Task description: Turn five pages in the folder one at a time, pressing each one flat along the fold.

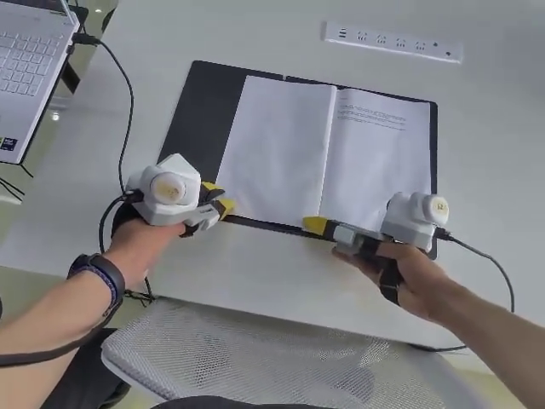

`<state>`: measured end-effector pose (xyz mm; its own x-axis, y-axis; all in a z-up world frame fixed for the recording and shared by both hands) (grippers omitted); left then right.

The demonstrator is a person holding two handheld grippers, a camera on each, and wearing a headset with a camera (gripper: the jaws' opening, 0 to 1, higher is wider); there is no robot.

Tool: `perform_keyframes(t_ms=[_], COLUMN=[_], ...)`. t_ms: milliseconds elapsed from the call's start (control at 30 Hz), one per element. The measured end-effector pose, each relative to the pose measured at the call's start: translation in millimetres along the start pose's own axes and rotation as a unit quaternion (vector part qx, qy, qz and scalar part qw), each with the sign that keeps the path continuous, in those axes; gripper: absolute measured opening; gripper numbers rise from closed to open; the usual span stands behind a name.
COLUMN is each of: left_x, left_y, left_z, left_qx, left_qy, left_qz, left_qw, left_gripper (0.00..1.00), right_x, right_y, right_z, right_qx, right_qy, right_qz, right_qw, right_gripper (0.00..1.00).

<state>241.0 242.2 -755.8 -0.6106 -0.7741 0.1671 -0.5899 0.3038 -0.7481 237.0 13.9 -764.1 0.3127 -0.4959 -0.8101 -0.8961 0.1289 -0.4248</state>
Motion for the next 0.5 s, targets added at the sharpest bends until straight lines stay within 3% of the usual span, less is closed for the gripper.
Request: perform_keyframes(t_ms=[233,433,500], left_x=[2.6,8.5,11.1], left_y=[-1.1,-1.9,-3.5], left_z=[-0.4,-3.1,-6.8], left_qx=[-0.004,-0.014,-0.008], left_qy=[0.003,0.009,0.012], left_qz=[-0.004,-0.005,-0.011], left_qw=[1.0000,0.9998,0.9998], left_gripper=[0.18,0.22,0.24], right_x=[1.9,6.1,5.5], right_y=[0.9,-1.3,-1.3], right_z=[-1.7,-5.9,-11.2], right_qx=[0.012,0.016,0.020], right_qy=[0.010,0.014,0.018], right_qz=[0.012,0.000,-0.010], right_qw=[0.9998,0.9998,0.9996], right_gripper=[0.00,0.01,0.02])
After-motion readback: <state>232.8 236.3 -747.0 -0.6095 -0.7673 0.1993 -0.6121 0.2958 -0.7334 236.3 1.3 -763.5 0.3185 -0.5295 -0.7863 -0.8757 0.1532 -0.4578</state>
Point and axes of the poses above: the centre of the closed fingertips' face, and the gripper's own axes: z roughly forward along the fingers, x roughly to its right, y roughly out of its underside, the point moved 8 cm from there along -z, roughly backward along the fingers, and after that the axes turned 4 degrees about y, right-handed, at the moved point
